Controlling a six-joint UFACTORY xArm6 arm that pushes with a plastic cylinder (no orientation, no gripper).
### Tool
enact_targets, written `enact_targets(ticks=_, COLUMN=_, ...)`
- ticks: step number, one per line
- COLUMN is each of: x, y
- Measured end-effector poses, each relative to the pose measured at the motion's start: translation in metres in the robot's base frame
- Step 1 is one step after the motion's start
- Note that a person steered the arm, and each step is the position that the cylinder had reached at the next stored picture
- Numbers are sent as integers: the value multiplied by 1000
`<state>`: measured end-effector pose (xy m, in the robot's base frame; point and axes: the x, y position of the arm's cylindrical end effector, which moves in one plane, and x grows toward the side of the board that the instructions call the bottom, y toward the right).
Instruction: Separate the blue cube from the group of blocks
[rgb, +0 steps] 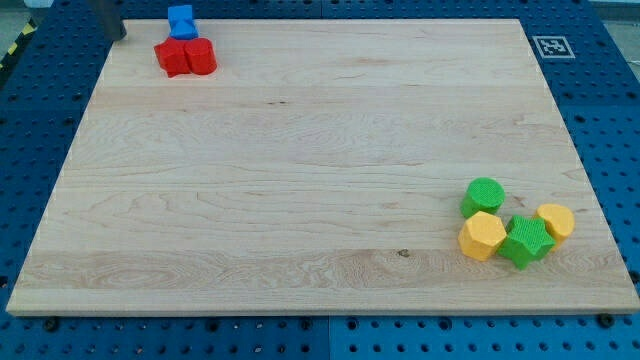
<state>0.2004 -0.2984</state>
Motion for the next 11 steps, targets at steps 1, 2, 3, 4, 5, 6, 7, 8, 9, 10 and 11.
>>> enact_targets(ticks=1, x=-7, y=1)
enact_targets(ticks=2, x=-7, y=7)
enact_targets(ticks=3, x=-7, y=37)
enact_targets(ticks=4, x=-7, y=66)
enact_targets(ticks=5, x=-3, y=85)
enact_targets(ticks=6, x=5, y=87)
enact_targets(ticks=7, x=8, y=97)
enact_targets(ticks=8, x=7, y=114)
enact_targets(ticks=9, x=4, y=137)
enact_targets(ticks=10, x=-2, y=159)
enact_targets(ticks=11, x=-2, y=187)
